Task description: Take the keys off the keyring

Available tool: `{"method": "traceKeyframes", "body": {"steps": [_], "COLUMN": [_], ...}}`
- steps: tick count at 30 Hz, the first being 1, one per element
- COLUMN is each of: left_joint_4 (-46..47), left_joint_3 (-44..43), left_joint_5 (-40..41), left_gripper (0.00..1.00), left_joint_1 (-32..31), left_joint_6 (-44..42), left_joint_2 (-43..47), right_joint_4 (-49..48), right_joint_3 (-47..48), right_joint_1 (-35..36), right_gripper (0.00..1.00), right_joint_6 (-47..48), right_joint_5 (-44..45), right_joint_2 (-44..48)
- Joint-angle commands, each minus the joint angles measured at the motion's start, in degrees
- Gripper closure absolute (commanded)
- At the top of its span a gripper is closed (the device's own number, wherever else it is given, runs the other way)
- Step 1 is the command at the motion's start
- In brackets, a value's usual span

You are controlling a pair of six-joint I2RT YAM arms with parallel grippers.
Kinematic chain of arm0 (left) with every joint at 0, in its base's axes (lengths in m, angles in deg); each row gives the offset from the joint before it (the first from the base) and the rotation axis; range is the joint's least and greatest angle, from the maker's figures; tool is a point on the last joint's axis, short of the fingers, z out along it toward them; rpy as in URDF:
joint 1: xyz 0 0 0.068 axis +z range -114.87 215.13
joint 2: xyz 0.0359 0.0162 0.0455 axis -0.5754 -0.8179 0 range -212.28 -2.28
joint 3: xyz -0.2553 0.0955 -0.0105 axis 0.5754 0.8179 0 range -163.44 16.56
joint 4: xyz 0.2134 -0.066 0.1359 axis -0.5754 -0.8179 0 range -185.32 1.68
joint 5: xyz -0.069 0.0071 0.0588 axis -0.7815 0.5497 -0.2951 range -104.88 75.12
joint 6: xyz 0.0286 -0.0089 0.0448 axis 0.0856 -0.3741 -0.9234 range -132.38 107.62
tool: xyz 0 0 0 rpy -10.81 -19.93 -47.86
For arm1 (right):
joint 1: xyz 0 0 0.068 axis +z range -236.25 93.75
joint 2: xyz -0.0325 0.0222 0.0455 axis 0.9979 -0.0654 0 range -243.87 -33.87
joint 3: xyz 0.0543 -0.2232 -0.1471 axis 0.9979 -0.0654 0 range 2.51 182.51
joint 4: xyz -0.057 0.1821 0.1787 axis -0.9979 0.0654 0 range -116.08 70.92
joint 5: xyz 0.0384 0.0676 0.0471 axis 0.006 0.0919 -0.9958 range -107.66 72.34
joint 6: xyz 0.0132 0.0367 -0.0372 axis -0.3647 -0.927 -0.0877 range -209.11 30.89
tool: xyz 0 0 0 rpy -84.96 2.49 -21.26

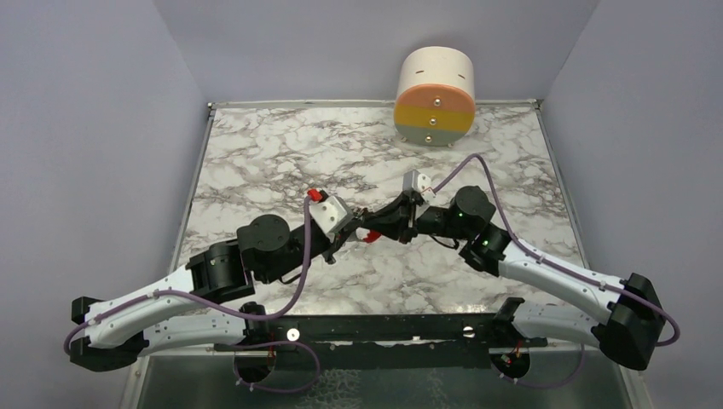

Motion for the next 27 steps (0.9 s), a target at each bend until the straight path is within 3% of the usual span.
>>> {"method": "traceKeyframes", "body": {"steps": [1, 13, 21, 27], "left_joint_4": [3.0, 9.7, 8.3, 6.7], "left_joint_3": [2.7, 12.0, 11.2, 9.6], "left_joint_5": [-0.8, -3.1, -3.7, -2.8], "left_gripper": [1.00, 1.00, 1.00, 1.00], "left_joint_1": [0.1, 0.1, 0.1, 0.1], "left_joint_6": [2.0, 3.2, 1.8, 1.4], "left_joint_2": [3.6, 9.0, 7.1, 6.6], "right_joint_4": [-1.1, -0.8, 0.8, 4.9], "right_joint_3": [-0.3, -2.0, -1.4, -1.5], "right_joint_1": [-0.3, -0.3, -0.3, -0.3], "right_gripper": [0.98, 0.98, 0.98, 0.98], "right_joint_6": [2.9, 6.7, 8.7, 12.6], "right_joint_5": [8.3, 9.5, 9.6, 16.1], "right_joint_2": [5.8, 10.6, 10.9, 10.7]}}
